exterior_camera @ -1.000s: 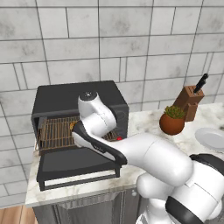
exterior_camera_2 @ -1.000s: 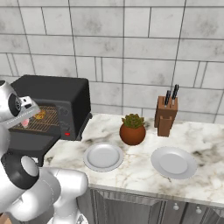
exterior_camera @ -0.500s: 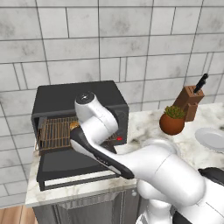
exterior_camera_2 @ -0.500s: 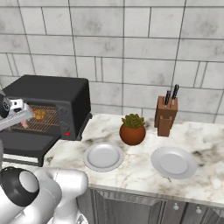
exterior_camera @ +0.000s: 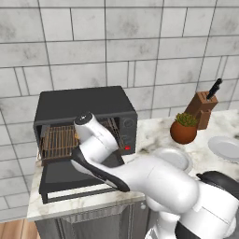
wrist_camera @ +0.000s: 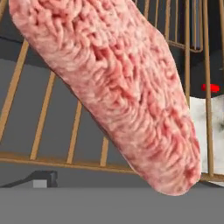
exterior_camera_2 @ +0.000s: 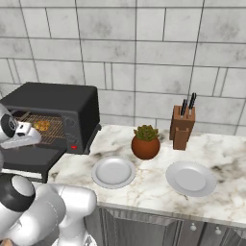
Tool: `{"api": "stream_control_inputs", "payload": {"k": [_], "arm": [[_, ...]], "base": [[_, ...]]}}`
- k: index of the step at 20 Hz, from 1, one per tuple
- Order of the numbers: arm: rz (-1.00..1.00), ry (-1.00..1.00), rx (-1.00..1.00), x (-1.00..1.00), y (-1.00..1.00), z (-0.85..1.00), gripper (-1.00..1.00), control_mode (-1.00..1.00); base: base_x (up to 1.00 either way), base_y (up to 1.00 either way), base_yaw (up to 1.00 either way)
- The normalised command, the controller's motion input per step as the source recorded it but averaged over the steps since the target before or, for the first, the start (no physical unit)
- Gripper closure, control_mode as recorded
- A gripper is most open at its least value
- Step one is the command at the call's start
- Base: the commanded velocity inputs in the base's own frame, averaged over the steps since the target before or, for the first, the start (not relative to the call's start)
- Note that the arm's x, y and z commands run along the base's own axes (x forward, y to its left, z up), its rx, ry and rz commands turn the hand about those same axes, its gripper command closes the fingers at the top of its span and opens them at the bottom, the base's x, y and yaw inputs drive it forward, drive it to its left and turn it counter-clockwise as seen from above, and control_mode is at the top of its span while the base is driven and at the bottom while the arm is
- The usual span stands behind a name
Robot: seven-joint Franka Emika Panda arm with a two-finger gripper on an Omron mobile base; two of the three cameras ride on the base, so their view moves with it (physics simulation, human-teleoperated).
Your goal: Open the toaster oven door. Place the bread on the bottom rack in the toaster oven and place the steak on the top rack.
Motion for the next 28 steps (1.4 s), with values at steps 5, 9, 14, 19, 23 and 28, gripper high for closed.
{"api": "stream_control_inputs", "payload": {"k": [5, 9, 14, 19, 23, 28], "arm": [[-0.29, 0.00, 0.00, 0.55, 0.24, -0.07, -1.00, -1.00], [-0.24, -0.01, 0.01, 0.71, 0.03, 0.08, -1.00, -1.00], [-0.19, -0.02, 0.03, 0.52, 0.00, 0.01, -1.00, -1.00], [-0.01, -0.14, 0.10, -0.90, -0.06, 0.76, -1.00, -1.00], [0.00, -0.14, 0.11, -0.83, -0.40, 1.00, -1.00, -1.00], [0.00, -0.01, 0.10, -0.22, -0.98, 0.97, -1.00, -1.00]], "base": [[0.00, 0.00, 0.00], [0.00, 0.00, 0.00], [0.00, 0.00, 0.00], [0.00, 0.00, 0.00], [0.00, 0.00, 0.00], [0.00, 0.00, 0.00]]}}
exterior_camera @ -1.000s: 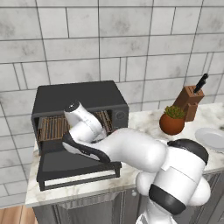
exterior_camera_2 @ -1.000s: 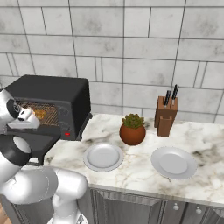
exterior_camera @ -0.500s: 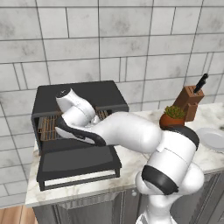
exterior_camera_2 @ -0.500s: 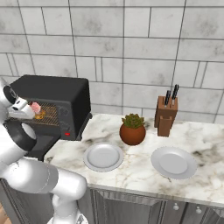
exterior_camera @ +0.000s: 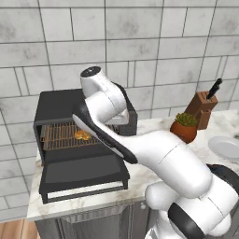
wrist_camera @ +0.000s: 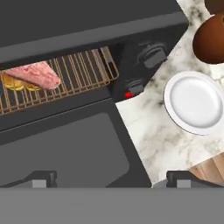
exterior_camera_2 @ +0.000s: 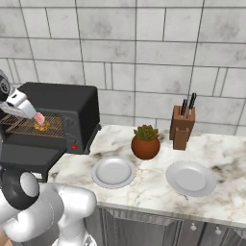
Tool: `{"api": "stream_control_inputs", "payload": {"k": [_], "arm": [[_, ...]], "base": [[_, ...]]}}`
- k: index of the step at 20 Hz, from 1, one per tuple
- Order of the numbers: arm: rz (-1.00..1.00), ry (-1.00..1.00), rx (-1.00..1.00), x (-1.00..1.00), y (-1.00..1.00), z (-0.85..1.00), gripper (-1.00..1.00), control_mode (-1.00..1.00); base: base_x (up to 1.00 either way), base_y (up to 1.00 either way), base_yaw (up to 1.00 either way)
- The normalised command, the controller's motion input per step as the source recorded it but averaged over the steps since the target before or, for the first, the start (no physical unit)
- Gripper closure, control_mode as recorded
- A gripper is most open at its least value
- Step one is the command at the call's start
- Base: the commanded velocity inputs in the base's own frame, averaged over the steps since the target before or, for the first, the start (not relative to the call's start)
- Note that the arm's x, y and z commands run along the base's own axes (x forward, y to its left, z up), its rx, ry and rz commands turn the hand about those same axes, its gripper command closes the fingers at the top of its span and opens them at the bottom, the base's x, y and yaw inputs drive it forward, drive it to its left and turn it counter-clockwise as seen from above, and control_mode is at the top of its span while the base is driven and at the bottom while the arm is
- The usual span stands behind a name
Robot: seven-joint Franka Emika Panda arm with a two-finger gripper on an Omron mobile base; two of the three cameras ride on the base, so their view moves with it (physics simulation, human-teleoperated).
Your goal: Open the toaster oven door. Place the bread on the bottom rack in the toaster oven and place the steak on the top rack.
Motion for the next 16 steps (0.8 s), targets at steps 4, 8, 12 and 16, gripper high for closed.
{"api": "stream_control_inputs", "payload": {"k": [4, 8, 12, 16], "arm": [[0.00, 0.00, 0.08, -0.02, -1.00, 0.87, -1.00, -1.00], [-0.09, 0.02, 0.07, -0.02, -1.00, 0.65, -1.00, -1.00], [-0.14, 0.05, 0.04, 0.07, -1.00, 0.24, -1.00, -1.00], [-0.09, 0.09, 0.08, 0.11, -1.00, -0.02, -1.00, -1.00]], "base": [[0.00, 0.00, 0.00], [0.00, 0.00, 0.00], [0.00, 0.00, 0.00], [0.00, 0.00, 0.00]]}}
